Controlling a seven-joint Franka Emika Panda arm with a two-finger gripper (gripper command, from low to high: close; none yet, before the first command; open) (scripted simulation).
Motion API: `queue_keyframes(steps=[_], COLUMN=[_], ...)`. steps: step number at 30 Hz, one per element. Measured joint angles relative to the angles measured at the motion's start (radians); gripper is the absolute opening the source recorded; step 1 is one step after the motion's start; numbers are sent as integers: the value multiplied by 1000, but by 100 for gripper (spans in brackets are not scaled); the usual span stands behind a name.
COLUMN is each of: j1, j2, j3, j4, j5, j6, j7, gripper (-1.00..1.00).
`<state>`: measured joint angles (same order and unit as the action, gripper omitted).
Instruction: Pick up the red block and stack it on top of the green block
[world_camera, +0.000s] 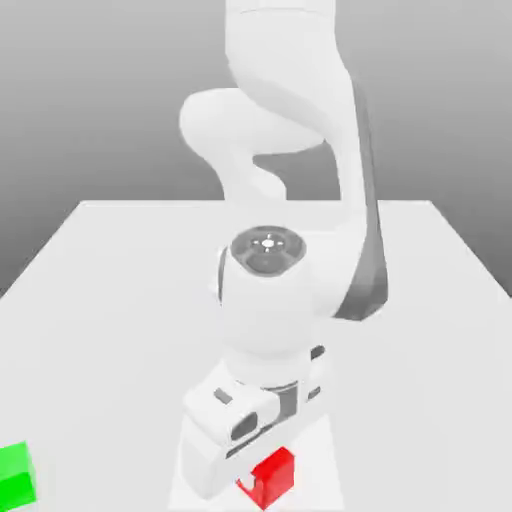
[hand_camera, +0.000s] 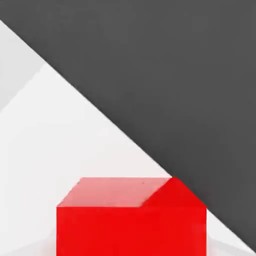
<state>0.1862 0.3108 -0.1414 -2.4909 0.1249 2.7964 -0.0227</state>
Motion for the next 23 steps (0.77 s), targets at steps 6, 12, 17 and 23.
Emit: queue_keyframes(steps=[6,12,17,23], j1=[-41,-172,-275,-317], j2=[-95,-36,59,147], j3=[-91,-244,-308,-263], j4=[40,180,271,284], j5=[-18,64,159,226], j6=[-141,-243,-259,-191], j7=[112,278,348,310], gripper=[-100,-100,-100,100])
